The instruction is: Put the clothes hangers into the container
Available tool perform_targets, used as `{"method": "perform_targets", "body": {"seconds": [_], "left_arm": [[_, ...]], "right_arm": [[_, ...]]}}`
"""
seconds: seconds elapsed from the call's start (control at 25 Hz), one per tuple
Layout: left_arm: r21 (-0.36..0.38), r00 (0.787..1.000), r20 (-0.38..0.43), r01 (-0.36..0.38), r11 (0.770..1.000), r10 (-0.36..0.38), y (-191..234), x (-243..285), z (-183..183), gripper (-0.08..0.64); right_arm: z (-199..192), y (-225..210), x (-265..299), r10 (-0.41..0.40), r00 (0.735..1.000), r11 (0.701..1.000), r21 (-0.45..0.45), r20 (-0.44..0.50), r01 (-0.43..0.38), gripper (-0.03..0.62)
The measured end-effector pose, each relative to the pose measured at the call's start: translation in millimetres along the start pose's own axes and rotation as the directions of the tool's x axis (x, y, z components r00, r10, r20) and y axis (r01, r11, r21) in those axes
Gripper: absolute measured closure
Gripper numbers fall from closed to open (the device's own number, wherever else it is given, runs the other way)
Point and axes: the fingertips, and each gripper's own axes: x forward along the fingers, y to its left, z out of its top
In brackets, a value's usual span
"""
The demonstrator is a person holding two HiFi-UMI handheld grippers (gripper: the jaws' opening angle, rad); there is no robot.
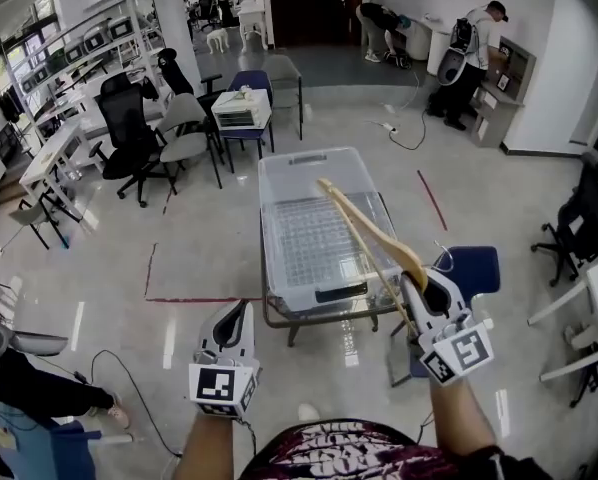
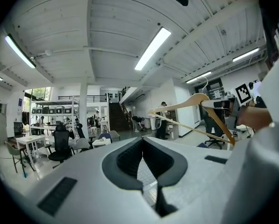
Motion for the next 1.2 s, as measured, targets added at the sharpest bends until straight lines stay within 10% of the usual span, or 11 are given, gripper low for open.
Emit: {"method": "perform_targets", "body": {"seconds": [0.6, 1.2], "left_arm": [[-0.014, 0.999, -0.03, 0.024, 1.0, -0.024, 52.6, 22.4, -23.0, 0.552], [0.002, 0.999, -0.036, 0.039, 0.999, -0.039, 27.6, 96.1, -15.2, 0.552]], "right_arm": [[-21.3, 15.0, 54.6, -0.012, 0.999, 1.0, 0.012, -0.039, 0.012, 0.531], [-39.8, -57.4, 76.7, -0.02, 0.999, 0.999, 0.044, -0.036, 0.022, 0.531]]}}
